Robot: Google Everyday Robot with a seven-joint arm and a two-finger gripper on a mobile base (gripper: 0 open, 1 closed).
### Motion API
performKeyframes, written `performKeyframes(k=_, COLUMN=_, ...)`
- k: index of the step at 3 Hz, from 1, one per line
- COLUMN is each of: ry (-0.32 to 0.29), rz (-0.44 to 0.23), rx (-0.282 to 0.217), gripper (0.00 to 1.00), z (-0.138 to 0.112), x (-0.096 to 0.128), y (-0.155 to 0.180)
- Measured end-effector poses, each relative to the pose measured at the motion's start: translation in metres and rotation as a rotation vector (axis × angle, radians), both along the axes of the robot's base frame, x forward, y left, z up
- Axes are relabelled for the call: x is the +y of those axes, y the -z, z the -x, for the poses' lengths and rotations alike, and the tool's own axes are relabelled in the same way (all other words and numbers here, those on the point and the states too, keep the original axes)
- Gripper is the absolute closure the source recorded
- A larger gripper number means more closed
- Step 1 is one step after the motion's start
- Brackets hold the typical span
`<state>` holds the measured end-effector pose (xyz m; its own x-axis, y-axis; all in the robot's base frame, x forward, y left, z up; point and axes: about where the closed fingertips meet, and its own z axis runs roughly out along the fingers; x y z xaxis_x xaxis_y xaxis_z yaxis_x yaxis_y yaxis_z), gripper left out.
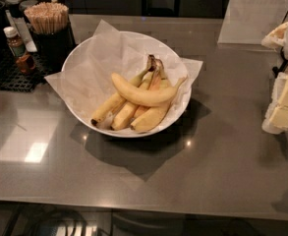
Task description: Pick banana from white bowl
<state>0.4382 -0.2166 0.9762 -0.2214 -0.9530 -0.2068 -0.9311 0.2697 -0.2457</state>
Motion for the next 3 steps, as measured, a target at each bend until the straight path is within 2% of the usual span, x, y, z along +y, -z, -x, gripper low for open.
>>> performKeyframes(k=1, ry=0.0, rz=0.0, rx=0.0, gripper=0.0, z=0.0, x=0.0, y=0.0)
performKeyframes(k=3, ry=-0.19, rz=-0.082, rx=0.027, gripper=0.0, z=-0.017, x=0.061, y=0.003)
